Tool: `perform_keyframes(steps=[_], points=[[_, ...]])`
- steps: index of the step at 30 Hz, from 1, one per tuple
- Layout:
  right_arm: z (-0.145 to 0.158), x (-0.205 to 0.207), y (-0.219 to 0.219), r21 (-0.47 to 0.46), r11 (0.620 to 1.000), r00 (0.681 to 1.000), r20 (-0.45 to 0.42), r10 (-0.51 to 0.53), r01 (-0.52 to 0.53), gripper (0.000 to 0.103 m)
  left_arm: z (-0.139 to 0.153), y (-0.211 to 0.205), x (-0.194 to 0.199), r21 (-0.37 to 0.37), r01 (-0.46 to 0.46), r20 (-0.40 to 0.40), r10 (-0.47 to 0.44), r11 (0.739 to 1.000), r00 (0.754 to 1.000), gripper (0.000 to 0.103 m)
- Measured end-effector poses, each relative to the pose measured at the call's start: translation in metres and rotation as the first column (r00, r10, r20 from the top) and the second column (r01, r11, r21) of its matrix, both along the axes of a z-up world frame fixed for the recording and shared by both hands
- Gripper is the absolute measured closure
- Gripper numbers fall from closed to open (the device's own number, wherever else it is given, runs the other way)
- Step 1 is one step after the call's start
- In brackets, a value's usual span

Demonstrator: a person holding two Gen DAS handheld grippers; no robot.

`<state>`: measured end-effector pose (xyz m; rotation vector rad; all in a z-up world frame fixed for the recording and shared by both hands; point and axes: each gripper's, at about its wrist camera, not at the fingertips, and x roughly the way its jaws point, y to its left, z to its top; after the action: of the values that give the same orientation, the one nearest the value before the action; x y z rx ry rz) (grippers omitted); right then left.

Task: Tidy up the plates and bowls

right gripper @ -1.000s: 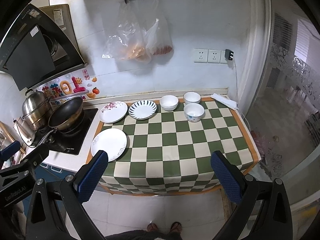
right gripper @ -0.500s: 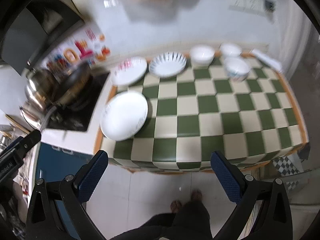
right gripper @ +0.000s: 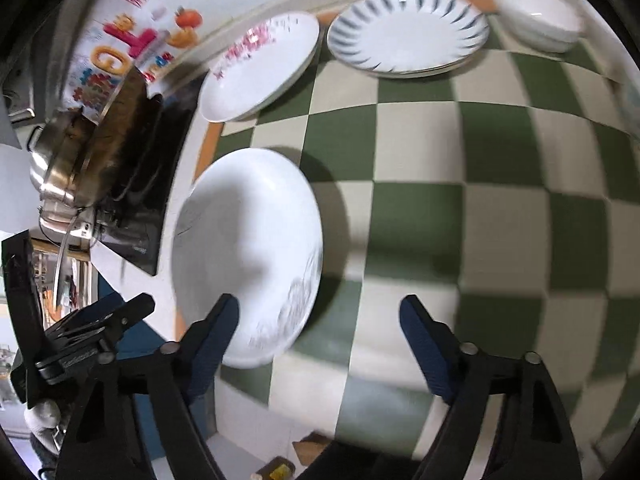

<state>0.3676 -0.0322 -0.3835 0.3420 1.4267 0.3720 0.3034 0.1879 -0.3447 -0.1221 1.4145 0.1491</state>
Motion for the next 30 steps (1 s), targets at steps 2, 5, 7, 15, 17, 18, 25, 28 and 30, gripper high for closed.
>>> perform_keyframes(steps=[2,5,7,15,17,18,25,28,30], points=[[-0.014,0.017,0.006,0.018,1.000,0.999,-0.033,0.013,-0.013,0.030,-0.015,0.009,0.015,-0.016,-0.019,-0.025,0.018,1.000,1.000,0.022],[-0.031,0.036,0.016,0.043,0.998,0.997,-0.059,0.044,-0.042,0.041,-0.035,0.021,0.030,-0.045,-0.046,-0.068,0.043,0.998,0.997,0.039],[-0.039,0.042,0.024,0.057,0.996,0.995,-0.073,0.073,-0.069,0.054,-0.043,0.026,0.036,-0.059,-0.051,-0.089,0.045,0.997,0.995,0.045],[-0.050,0.044,0.039,0.057,0.988,0.984,-0.096,0.148,-0.143,0.085,-0.048,0.011,0.038,-0.109,-0.017,-0.087,0.008,0.994,0.996,0.070],[-0.048,0.042,0.037,0.060,0.987,0.985,-0.086,0.151,-0.146,0.086,-0.046,0.008,0.035,-0.112,-0.019,-0.084,0.010,0.993,0.996,0.070],[-0.048,0.041,0.036,0.063,0.987,0.984,-0.084,0.154,-0.149,0.086,-0.044,0.006,0.033,-0.115,-0.026,-0.093,0.015,0.993,0.996,0.070],[-0.040,0.034,0.012,0.083,0.988,0.988,-0.082,0.133,-0.127,0.086,-0.017,-0.021,0.030,-0.113,-0.005,-0.062,-0.002,0.994,0.998,0.070],[-0.029,0.029,-0.012,0.088,0.991,0.992,-0.072,0.106,-0.099,0.086,-0.002,-0.048,0.023,-0.120,0.022,-0.043,-0.028,0.992,0.999,0.070],[-0.021,0.026,-0.030,0.087,0.993,0.994,-0.068,0.089,-0.083,0.086,0.010,-0.065,0.020,-0.123,0.050,-0.035,-0.054,0.991,0.998,0.070]])
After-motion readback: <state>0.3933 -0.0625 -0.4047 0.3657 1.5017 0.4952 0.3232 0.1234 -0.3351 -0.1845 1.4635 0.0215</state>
